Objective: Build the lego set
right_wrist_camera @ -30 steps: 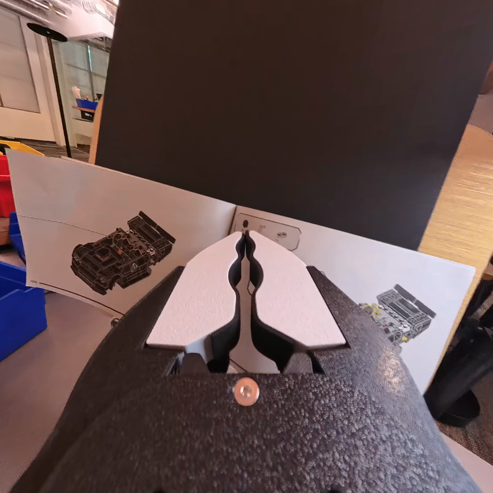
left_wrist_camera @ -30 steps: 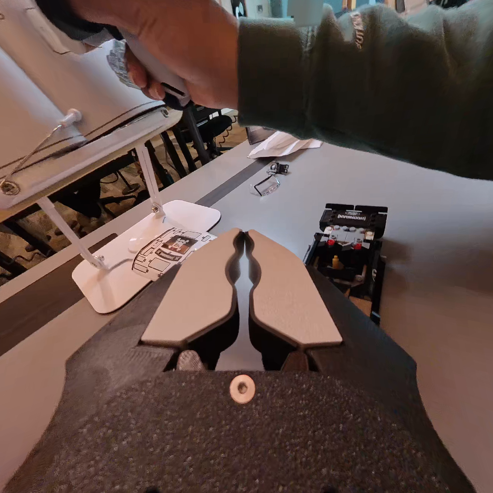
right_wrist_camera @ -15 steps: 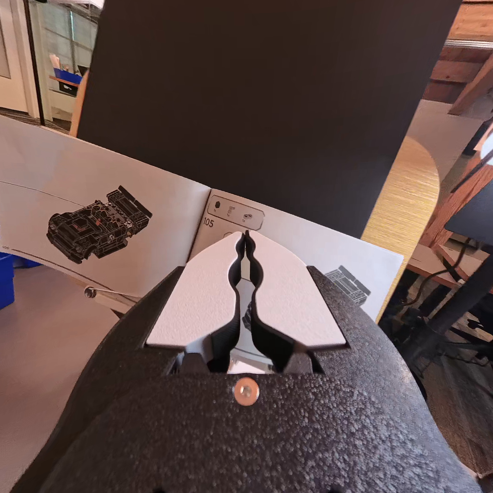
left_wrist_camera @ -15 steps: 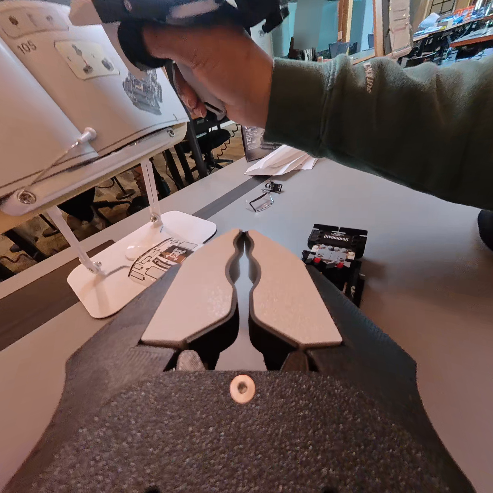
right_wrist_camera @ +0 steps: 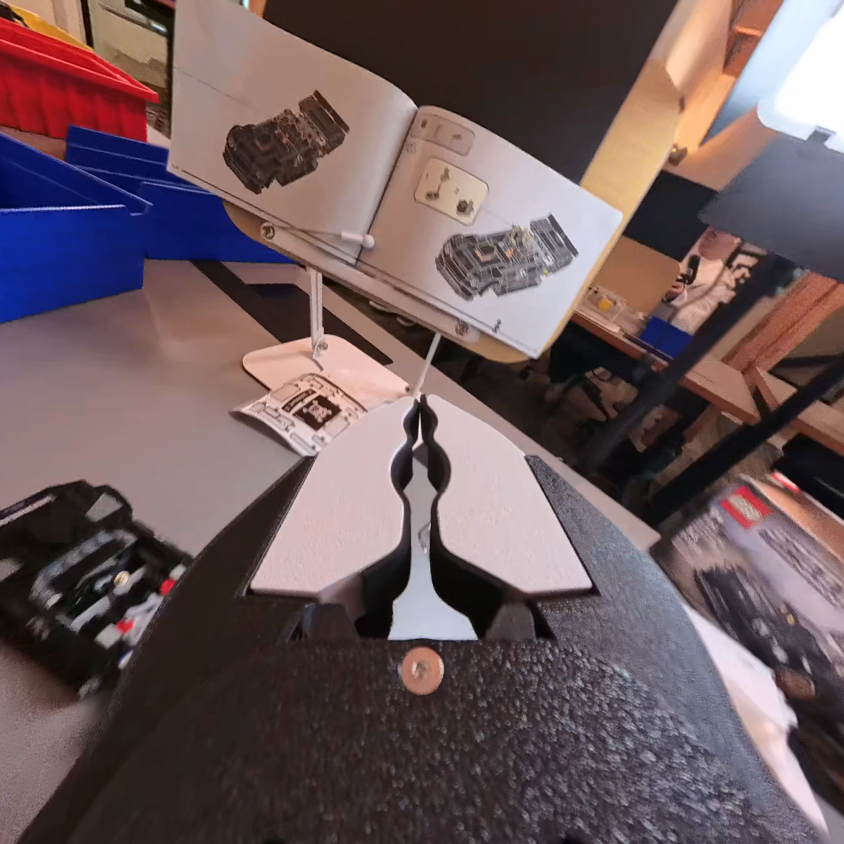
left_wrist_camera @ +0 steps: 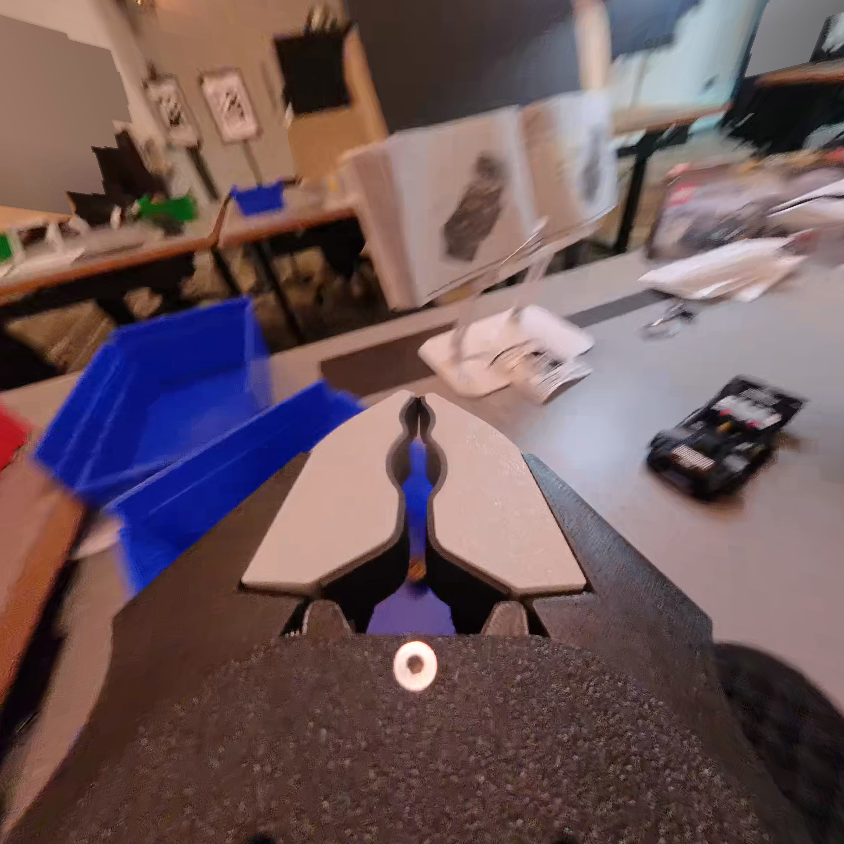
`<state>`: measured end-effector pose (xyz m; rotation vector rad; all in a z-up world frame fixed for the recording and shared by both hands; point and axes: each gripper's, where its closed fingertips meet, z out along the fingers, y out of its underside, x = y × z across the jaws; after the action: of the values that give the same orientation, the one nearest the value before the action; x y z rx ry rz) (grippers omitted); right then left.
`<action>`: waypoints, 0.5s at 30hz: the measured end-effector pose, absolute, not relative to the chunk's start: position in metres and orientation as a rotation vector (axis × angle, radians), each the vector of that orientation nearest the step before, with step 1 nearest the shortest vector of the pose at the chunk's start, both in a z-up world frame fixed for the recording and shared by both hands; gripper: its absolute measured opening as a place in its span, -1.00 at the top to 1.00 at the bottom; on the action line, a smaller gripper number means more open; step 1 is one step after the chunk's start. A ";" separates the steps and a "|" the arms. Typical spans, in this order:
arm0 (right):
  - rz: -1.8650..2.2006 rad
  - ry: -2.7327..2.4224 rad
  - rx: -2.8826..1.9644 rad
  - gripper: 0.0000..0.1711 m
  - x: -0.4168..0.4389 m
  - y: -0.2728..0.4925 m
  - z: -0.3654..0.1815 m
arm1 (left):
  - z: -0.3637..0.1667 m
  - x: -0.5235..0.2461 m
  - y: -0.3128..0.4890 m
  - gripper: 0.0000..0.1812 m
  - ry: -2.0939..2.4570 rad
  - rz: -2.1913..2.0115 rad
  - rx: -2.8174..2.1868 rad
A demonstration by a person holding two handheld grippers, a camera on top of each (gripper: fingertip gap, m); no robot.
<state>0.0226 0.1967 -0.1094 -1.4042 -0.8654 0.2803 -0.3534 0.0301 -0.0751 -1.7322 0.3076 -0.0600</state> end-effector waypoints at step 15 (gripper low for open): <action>0.233 -0.625 -1.520 0.99 0.091 0.156 -0.142 | -0.221 -0.436 0.051 0.75 1.147 0.212 -2.547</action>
<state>0.0910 0.1555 -0.1424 -1.5200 -0.6248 0.2328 -0.4356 0.0512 -0.2215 -2.5469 1.1472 0.2122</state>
